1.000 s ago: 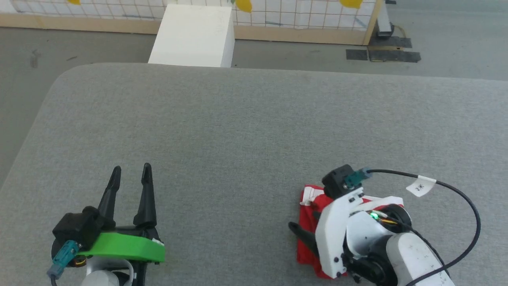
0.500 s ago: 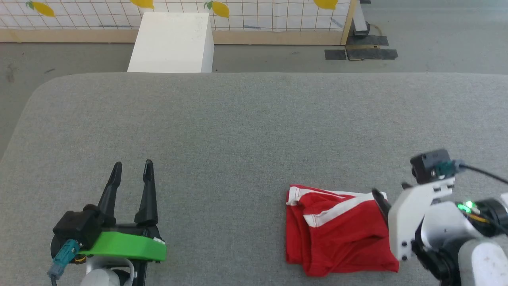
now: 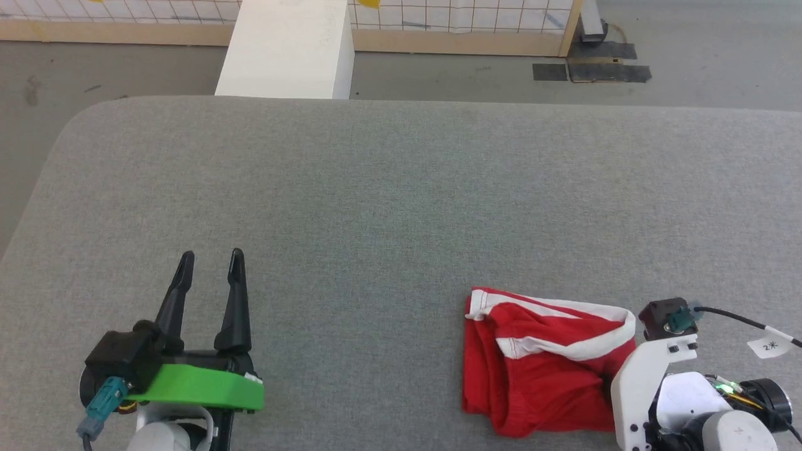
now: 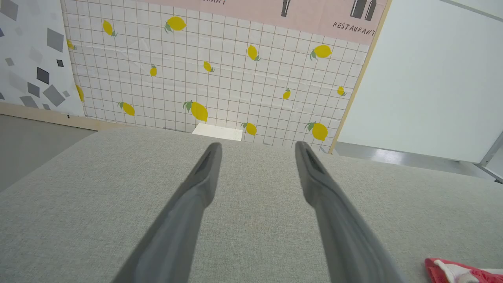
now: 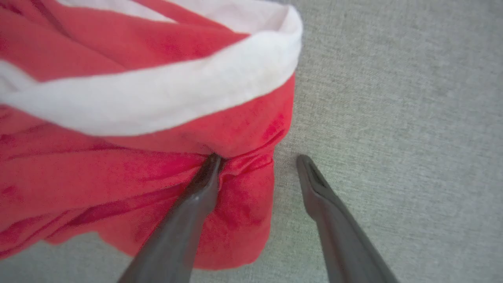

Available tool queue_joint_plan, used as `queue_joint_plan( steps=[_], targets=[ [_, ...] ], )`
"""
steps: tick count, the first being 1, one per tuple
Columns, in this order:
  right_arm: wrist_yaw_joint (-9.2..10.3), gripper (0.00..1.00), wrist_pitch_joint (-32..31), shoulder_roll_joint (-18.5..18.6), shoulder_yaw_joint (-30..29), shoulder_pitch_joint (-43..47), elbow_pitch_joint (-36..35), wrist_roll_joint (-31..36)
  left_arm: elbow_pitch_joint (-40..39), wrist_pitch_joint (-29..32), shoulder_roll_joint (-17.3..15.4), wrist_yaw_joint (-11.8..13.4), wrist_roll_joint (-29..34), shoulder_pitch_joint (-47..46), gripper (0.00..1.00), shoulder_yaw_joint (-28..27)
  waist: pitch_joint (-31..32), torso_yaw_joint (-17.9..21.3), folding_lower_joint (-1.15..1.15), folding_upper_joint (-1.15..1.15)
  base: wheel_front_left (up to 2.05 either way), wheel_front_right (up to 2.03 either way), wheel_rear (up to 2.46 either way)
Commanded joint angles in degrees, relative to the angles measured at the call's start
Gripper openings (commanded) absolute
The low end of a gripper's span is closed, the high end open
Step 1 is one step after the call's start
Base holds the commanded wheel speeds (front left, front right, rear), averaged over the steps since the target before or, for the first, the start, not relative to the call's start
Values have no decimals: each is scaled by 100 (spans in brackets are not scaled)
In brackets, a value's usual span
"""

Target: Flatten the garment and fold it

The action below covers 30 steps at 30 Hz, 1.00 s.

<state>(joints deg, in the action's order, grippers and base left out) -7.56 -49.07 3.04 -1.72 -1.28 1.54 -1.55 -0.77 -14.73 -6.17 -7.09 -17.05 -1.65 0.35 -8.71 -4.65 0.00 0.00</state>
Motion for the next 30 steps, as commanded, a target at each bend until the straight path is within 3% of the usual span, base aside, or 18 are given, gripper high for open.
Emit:
queue_joint_plan(
  steps=[1,2,3,4,5,9,13,22,30],
  targets=[
    [8,100,53,-14,74,-30,173,-14,-12,-27,-27,-39,-38,-56,100,-20,-19,-17,0,0,0,0,0],
    [8,100,122,-14,119,-61,263,-6,-9,-27,-27,-39,-39,-57,100,-22,-20,-22,0,0,0,0,0],
    [8,84,174,-14,130,-85,336,-8,-6,-27,-26,-39,-39,-58,100,-25,-21,-25,0,0,0,0,0],
    [8,36,220,-14,148,-110,427,-16,-4,-27,-24,-39,-38,-61,100,-27,-21,-29,0,0,0,0,0],
    [8,1,244,-14,181,-130,493,-19,-3,-27,-22,-39,-38,-63,100,-28,-19,-31,0,0,0,0,0],
    [8,0,329,50,298,-245,590,-101,-14,-27,-38,-39,-25,-99,100,29,-26,7,0,0,0,0,0],
    [8,0,322,352,750,-431,545,-223,-53,-27,-52,-39,-40,-50,100,-32,-50,342,0,0,0,0,0],
    [8,0,174,1205,2209,-1583,733,-855,-172,-27,-190,-39,-8,-153,100,-57,-578,2056,0,0,0,0,0],
    [8,0,596,1561,2360,-2584,1472,-1117,-223,-27,-487,-39,73,-464,100,27,-987,2939,0,0,0,0,0]
  ],
)
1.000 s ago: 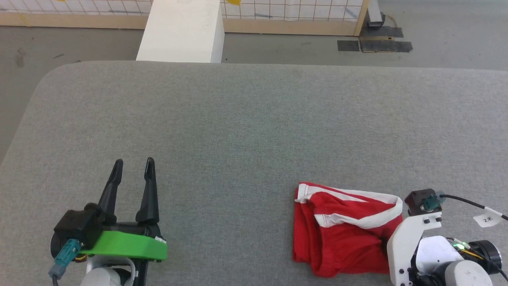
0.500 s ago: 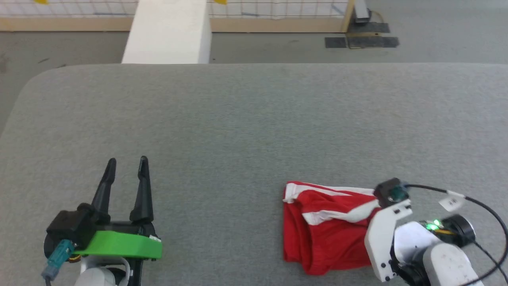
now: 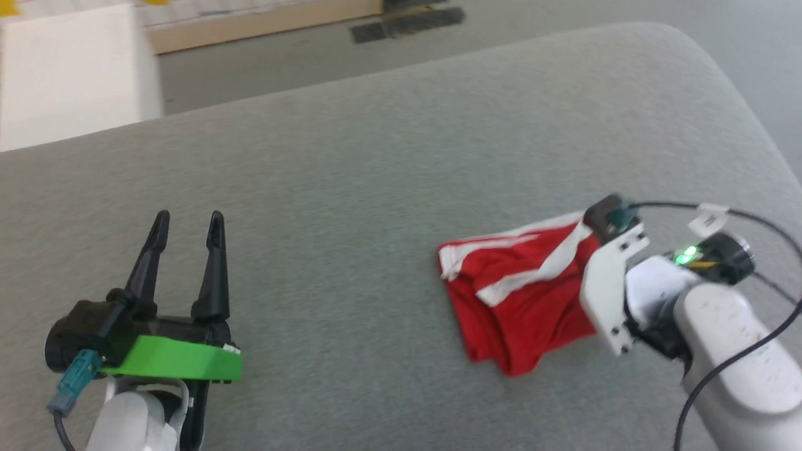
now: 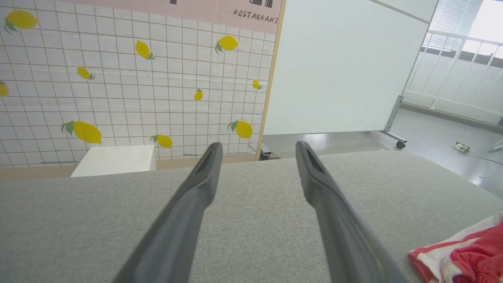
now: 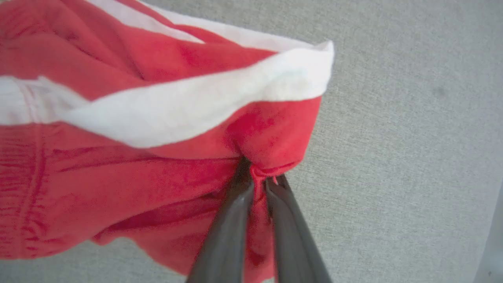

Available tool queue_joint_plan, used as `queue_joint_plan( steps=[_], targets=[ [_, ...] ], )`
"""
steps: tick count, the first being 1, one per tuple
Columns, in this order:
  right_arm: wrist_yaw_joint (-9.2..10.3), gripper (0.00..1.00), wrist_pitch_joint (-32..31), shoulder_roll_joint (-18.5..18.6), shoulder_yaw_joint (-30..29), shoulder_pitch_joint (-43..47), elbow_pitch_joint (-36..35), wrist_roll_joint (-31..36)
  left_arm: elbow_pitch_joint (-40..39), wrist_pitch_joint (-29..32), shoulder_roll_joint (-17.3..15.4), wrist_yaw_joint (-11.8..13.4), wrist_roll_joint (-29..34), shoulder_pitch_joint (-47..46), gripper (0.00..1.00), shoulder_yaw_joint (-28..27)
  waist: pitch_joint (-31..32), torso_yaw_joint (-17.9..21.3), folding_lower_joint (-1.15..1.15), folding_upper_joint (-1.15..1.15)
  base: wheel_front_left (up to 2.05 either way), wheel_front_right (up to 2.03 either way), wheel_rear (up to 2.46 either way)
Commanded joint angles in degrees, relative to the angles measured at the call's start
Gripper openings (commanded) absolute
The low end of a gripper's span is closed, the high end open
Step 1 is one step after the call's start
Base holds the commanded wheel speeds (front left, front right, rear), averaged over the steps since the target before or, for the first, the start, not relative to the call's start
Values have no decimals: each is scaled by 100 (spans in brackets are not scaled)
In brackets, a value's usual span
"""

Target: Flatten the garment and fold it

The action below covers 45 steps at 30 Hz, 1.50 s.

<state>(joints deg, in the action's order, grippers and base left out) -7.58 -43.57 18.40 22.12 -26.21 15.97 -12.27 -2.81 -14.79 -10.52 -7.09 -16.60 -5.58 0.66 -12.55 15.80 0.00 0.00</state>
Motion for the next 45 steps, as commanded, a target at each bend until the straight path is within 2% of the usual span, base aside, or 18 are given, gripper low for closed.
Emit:
queue_joint_plan(
  steps=[1,6,14,19,24,26,27,32,36,40,45],
  targets=[
    [9,0,141,56,-133,-214,137,-48,-30,-21,-96,-39,43,-85,100,9,-664,943,0,0,0,0,0],
    [9,0,474,365,-476,-673,576,96,-110,27,-280,-39,70,-160,100,67,-1028,967,0,0,0,0,0],
    [9,0,721,836,-1338,-1183,1136,435,-525,301,-564,-21,121,-245,100,20,-1684,654,0,0,0,0,0],
    [9,0,785,885,-2203,-1501,1389,653,-803,507,-769,-11,143,-202,100,-40,-2018,481,0,0,0,0,0],
    [9,0,679,867,-2805,-1678,1601,1007,-998,617,-863,18,127,-151,100,-90,-2206,339,0,0,0,0,0],
    [9,35,739,841,-3057,-1736,1637,1206,-1045,650,-901,32,122,-118,100,-118,-2246,310,0,0,0,0,0],
    [9,100,761,822,-3188,-1762,1677,1319,-1064,660,-915,39,115,-99,100,-132,-2256,300,0,0,0,0,0],
    [9,100,990,740,-3711,-1896,1763,1754,-1065,640,-940,61,90,-22,100,-156,-2179,284,0,0,0,0,0],
    [9,100,1439,629,-3940,-2010,1724,1762,-931,517,-854,75,53,1,100,-97,-1918,248,0,0,0,0,0],
    [9,100,2073,689,-3657,-2132,1429,1542,-668,333,-670,110,-7,-30,100,-15,-1469,139,0,0,0,0,0],
    [9,100,2834,740,-2972,-2218,704,764,-332,127,-414,225,-88,-47,100,-44,-782,-56,0,0,0,0,0]
  ],
)
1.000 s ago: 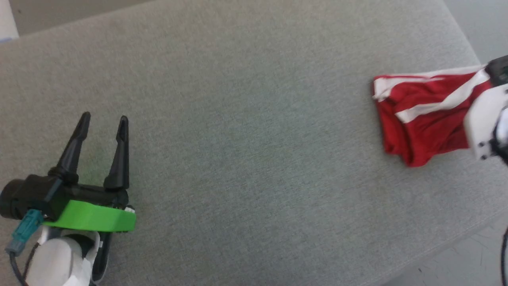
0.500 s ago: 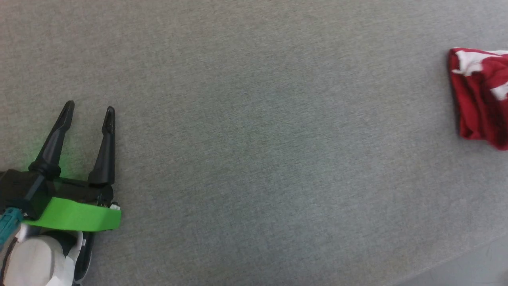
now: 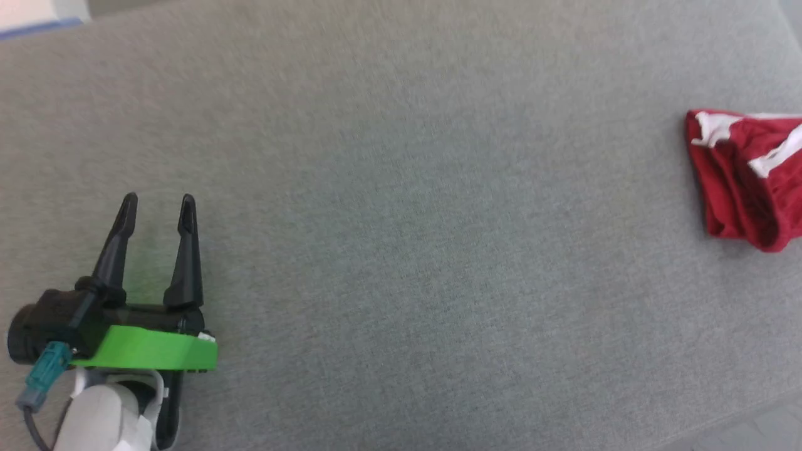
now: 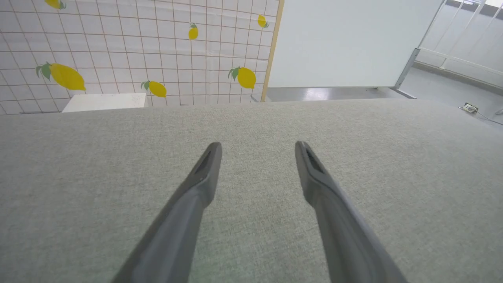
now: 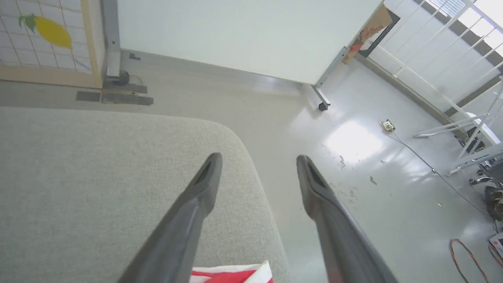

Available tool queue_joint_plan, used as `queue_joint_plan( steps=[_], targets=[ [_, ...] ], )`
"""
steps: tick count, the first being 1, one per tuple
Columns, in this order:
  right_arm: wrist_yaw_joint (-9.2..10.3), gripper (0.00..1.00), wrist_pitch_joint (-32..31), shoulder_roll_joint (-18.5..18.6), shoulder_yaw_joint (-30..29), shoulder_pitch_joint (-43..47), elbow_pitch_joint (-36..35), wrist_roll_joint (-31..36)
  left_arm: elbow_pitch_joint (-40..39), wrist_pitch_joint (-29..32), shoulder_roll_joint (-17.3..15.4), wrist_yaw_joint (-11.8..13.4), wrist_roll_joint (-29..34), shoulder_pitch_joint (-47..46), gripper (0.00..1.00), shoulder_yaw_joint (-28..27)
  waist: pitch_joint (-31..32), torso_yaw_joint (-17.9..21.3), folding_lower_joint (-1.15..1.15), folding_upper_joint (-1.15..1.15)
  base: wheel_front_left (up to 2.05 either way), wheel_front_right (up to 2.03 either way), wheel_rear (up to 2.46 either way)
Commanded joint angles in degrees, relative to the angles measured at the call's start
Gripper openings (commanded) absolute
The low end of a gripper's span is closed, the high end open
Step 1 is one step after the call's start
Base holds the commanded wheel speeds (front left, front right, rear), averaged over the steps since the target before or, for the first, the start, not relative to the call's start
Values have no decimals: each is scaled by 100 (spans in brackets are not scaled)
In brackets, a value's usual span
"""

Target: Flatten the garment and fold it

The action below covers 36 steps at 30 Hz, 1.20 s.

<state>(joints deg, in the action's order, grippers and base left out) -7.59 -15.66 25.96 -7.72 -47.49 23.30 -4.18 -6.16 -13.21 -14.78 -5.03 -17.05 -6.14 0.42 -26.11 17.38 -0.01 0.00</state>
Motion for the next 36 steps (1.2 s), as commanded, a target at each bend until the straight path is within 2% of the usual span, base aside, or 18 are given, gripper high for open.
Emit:
queue_joint_plan(
  steps=[1,6,10,15,20,29,36],
  targets=[
    [10,100,173,-47,102,-99,-232,-237,60,-61,71,49,-58,14,100,-34,733,-277,1,0,0,0,0],
    [10,100,822,-210,543,0,-1054,-786,217,-140,254,133,-84,12,100,-110,1265,-578,1,0,0,0,0],
    [10,100,1386,-718,554,221,-1463,-1007,315,-164,374,191,-110,3,100,-204,1603,-866,1,0,0,0,0],
    [10,100,1867,-1603,698,828,-1676,-1184,414,-174,618,307,-358,31,100,-484,1936,-1240,1,0,0,0,0],
    [10,100,2328,-2157,706,1491,-1687,-1246,495,-177,701,302,-331,39,100,-516,2115,-1617,1,0,0,0,0],
    [10,100,2949,-2305,718,2825,-1338,-1584,876,-178,837,338,-251,19,100,-283,2498,-2209,1,0,0,0,0],
    [10,100,3061,-2307,557,3646,-1261,-1738,1163,-178,930,420,-246,84,100,-204,2721,-2352,1,0,0,0,0]
  ],
)
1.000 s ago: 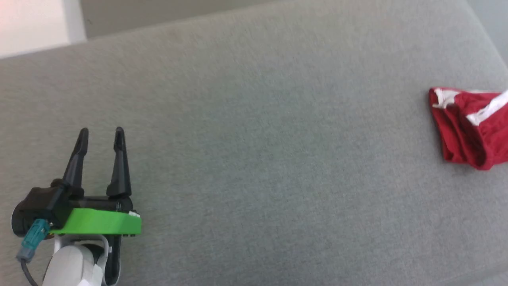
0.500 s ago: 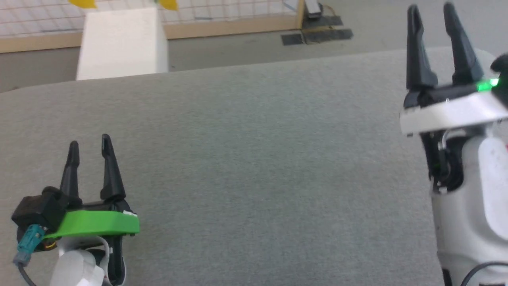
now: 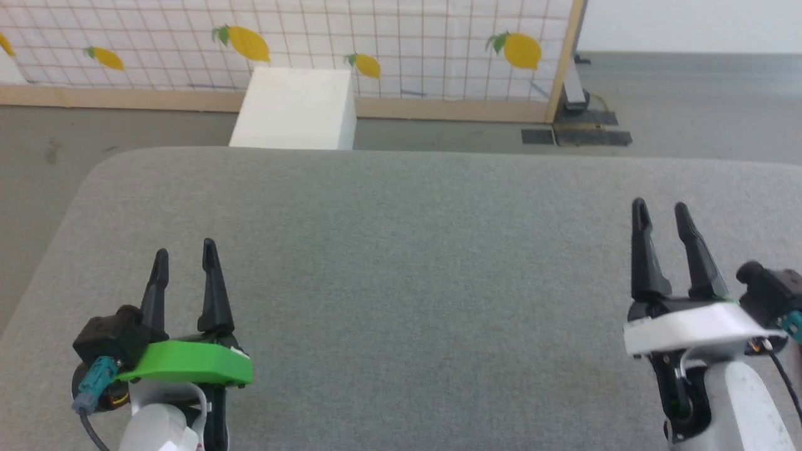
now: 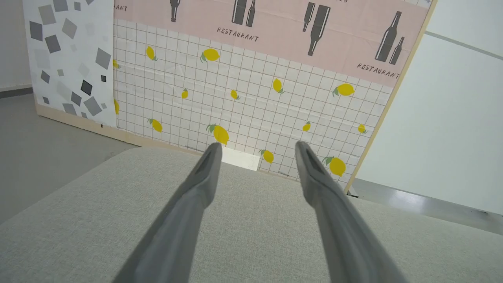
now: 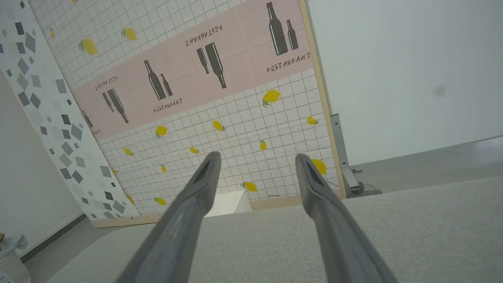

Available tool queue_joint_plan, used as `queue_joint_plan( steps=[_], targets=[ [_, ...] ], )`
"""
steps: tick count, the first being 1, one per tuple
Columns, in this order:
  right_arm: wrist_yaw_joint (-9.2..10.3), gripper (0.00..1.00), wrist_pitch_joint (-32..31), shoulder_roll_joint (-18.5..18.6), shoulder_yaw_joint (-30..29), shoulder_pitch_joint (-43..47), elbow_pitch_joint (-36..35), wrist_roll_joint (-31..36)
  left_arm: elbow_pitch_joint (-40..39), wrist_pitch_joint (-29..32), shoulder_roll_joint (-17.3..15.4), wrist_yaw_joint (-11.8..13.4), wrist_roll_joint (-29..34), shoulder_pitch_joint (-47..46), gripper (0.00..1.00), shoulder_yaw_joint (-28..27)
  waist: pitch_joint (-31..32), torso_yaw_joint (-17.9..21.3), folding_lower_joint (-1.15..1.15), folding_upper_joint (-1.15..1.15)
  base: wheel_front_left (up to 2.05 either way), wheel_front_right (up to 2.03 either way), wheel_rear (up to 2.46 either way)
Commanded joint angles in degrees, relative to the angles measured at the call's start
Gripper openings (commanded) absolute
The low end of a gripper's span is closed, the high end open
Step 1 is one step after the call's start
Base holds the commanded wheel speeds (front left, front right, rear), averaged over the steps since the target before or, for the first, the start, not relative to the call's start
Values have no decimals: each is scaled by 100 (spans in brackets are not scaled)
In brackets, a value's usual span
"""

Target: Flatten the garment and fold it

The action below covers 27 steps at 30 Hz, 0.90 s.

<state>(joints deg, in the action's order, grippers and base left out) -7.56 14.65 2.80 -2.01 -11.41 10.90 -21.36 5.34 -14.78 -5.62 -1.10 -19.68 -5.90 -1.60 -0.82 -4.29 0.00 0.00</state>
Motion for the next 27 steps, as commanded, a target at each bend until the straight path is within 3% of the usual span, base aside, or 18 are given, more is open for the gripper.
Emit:
queue_joint_plan(
  steps=[1,12,27],
  targets=[
    [8,100,31,9,-29,143,-68,33,56,-21,26,48,29,74,100,15,210,-193,0,0,0,0,0],
    [8,100,34,9,-21,962,-426,898,603,-20,37,215,428,279,100,407,359,-181,0,0,0,0,0],
    [8,100,34,8,-40,1582,-468,824,706,-21,164,252,494,465,100,580,378,-126,0,0,0,0,0]
  ],
)
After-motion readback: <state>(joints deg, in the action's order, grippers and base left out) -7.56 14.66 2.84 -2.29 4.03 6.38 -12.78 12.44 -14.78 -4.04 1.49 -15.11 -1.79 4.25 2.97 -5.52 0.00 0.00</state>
